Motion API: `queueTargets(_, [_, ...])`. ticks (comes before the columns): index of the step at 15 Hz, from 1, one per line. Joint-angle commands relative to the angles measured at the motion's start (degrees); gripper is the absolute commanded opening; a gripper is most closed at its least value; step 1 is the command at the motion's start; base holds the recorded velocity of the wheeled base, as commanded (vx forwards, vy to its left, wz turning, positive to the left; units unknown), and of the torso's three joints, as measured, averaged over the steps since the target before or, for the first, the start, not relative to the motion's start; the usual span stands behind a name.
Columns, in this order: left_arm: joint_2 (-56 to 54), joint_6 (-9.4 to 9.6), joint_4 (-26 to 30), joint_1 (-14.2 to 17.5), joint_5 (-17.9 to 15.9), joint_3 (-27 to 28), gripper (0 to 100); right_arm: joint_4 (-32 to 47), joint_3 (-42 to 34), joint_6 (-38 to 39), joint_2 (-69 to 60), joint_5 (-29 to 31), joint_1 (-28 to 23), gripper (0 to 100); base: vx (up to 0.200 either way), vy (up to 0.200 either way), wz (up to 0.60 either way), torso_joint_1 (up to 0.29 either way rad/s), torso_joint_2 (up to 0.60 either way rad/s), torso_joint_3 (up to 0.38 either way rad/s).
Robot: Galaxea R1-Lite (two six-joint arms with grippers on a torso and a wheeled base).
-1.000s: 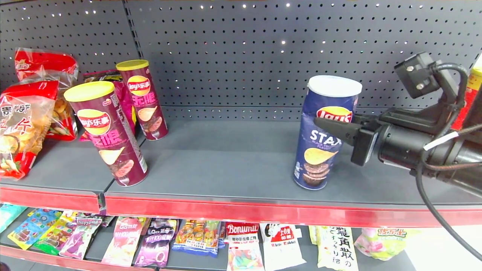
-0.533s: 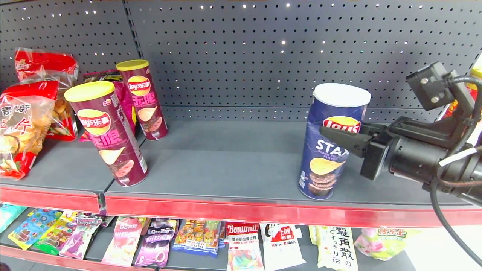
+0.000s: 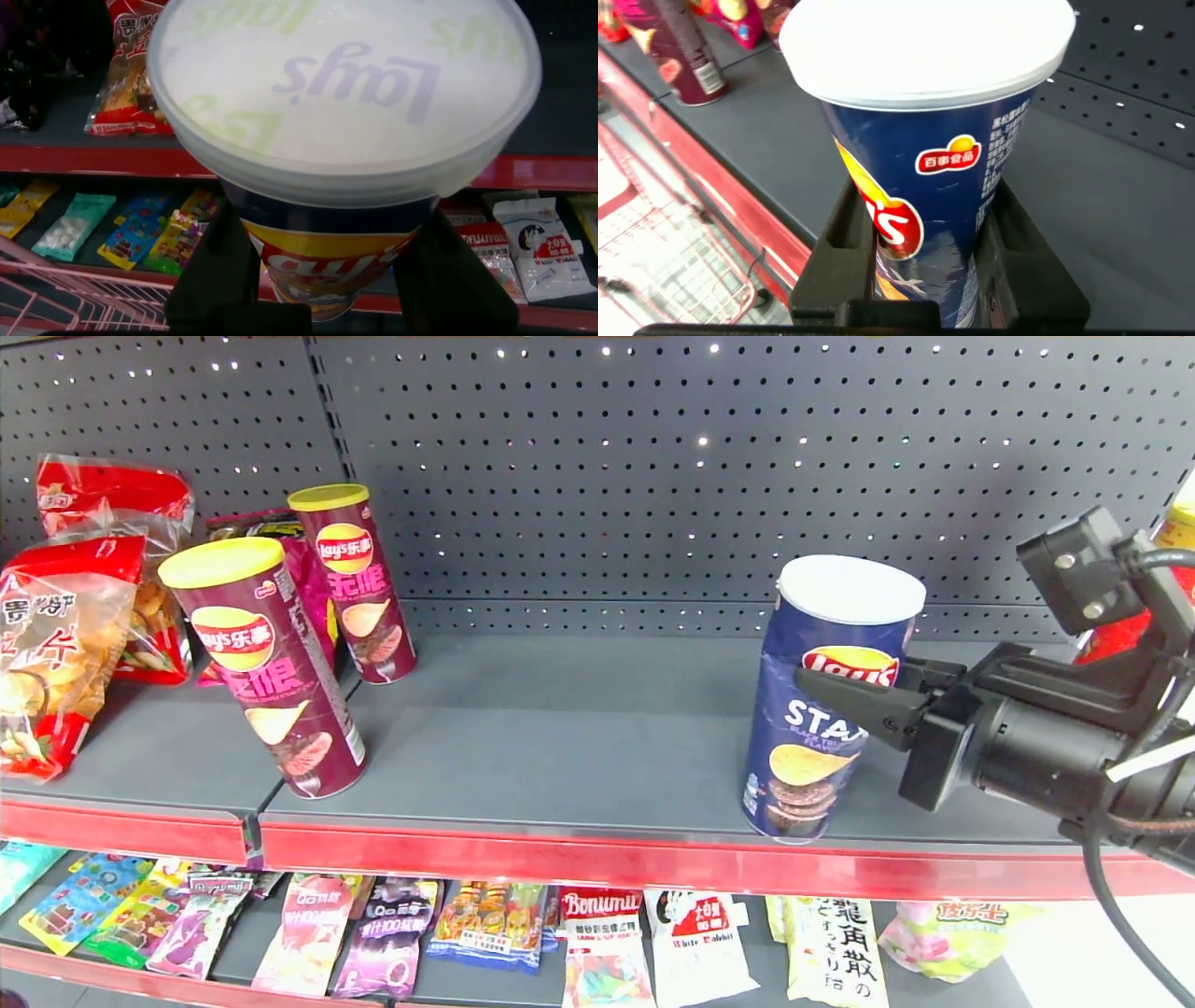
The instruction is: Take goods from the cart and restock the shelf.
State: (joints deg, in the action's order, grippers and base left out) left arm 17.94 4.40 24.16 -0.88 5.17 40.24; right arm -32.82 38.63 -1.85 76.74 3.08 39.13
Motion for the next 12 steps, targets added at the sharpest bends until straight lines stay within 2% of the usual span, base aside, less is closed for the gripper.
queueTargets(1, [0.0,-0.01,0.0,0.0,0.0,0.0,0,0.0,0.1,0.0,0.5,0.5,1.0,0,0.000,0.000,0.00,0.000,0.00,0.000])
queueTargets(12, [0.0,-0.01,0.0,0.0,0.1,0.0,0,-0.1,1.1,0.1,1.9,1.6,1.6,0,0.000,0.000,0.00,0.000,0.00,0.000])
